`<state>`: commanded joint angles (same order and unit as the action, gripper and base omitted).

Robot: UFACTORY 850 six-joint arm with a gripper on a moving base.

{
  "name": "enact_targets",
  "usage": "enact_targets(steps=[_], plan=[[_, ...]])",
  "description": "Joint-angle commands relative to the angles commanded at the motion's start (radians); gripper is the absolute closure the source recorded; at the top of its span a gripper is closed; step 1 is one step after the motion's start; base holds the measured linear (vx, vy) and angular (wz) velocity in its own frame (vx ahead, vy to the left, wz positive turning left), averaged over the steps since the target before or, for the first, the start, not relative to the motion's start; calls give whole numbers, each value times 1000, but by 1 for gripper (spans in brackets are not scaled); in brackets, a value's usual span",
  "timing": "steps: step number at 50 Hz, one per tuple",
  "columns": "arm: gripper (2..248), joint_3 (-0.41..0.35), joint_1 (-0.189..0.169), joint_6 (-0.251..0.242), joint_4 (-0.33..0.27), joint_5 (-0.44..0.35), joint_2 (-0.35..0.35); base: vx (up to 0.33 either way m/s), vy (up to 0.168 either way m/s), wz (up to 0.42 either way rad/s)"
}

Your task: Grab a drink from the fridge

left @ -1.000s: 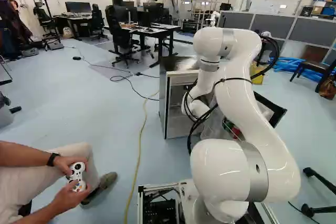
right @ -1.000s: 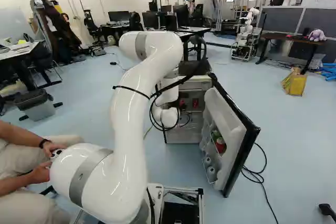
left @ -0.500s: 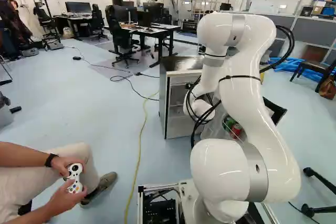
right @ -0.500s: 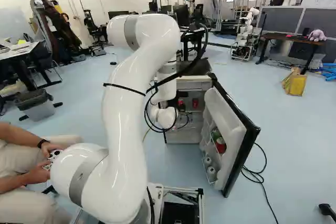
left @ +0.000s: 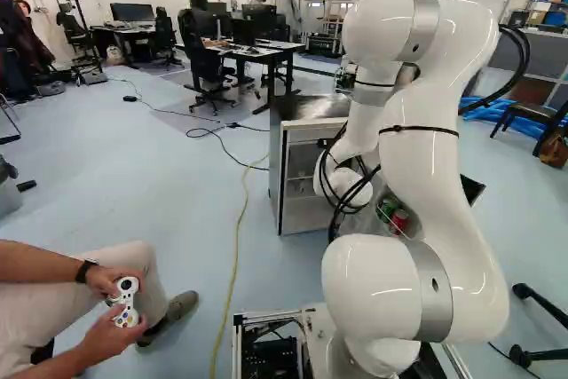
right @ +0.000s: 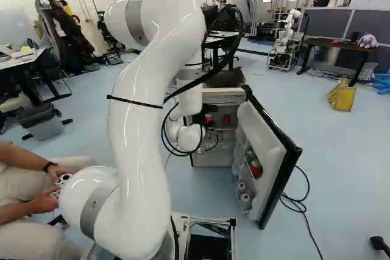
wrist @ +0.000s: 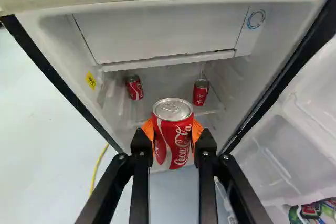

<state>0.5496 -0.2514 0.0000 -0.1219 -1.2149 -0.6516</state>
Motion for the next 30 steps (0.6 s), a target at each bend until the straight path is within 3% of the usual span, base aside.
enact_targets(steps=[30], plan=[[161,-50,-1,0,0,0,106,0,0,0]])
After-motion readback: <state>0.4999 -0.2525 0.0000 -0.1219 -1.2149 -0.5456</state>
